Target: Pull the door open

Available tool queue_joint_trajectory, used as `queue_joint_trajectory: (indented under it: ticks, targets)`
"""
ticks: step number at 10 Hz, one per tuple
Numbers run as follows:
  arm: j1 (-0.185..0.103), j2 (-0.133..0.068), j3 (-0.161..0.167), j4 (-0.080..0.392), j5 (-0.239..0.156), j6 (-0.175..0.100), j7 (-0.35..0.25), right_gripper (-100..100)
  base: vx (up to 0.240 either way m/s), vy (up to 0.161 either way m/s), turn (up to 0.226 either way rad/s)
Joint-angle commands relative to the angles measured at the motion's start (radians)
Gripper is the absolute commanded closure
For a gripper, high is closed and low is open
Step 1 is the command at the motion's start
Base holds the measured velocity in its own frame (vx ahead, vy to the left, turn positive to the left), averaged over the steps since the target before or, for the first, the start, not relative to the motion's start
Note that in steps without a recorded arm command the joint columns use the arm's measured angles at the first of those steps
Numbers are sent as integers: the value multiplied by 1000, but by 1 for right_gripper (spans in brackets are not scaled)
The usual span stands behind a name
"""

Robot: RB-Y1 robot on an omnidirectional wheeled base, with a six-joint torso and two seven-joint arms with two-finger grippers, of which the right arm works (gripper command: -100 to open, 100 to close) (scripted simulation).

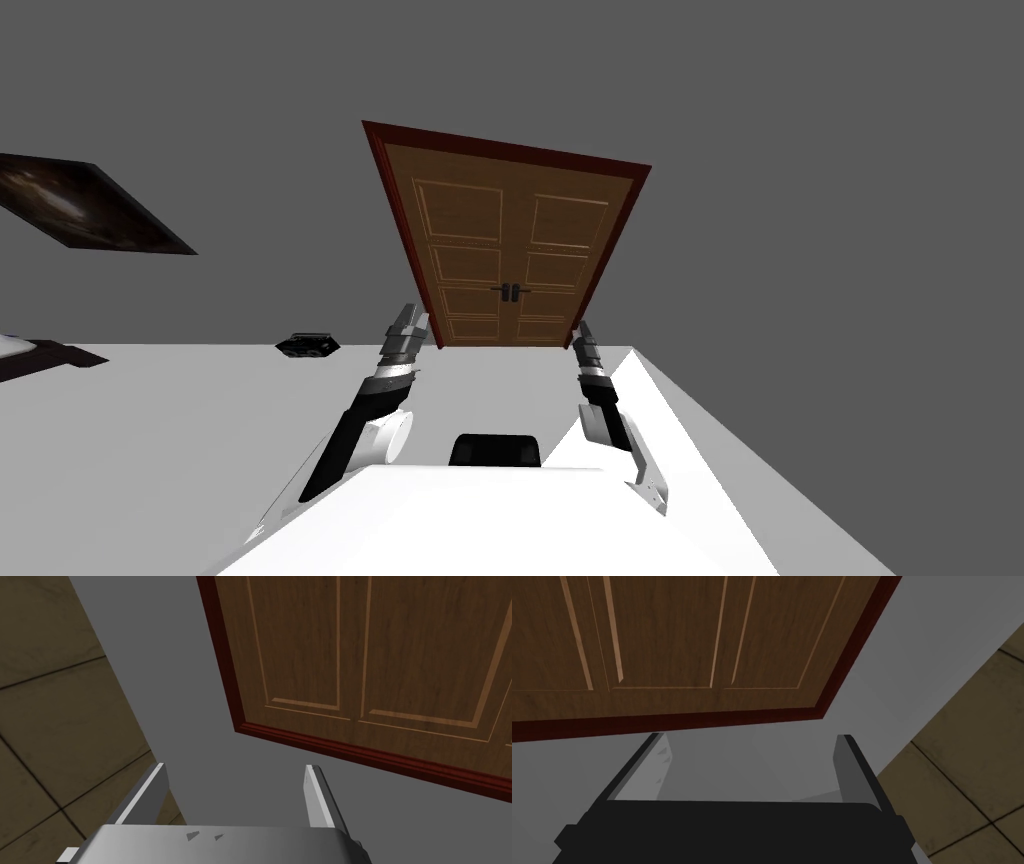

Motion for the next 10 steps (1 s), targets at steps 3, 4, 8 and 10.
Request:
queue_joint_trajectory:
  ticks: [3, 4, 8, 10]
  targets:
    - [-36, -17, -11, 82, 12, 10, -41, -100, 138, 40, 69]
    - [-46, -20, -13, 101, 15, 13, -50, -100, 105, 20, 64]
    - [-82, -33, -23, 175, 26, 24, -86, -100, 110, 39, 51]
    - [-101, -39, -28, 213, 31, 29, -103, -100, 99, 27, 57]
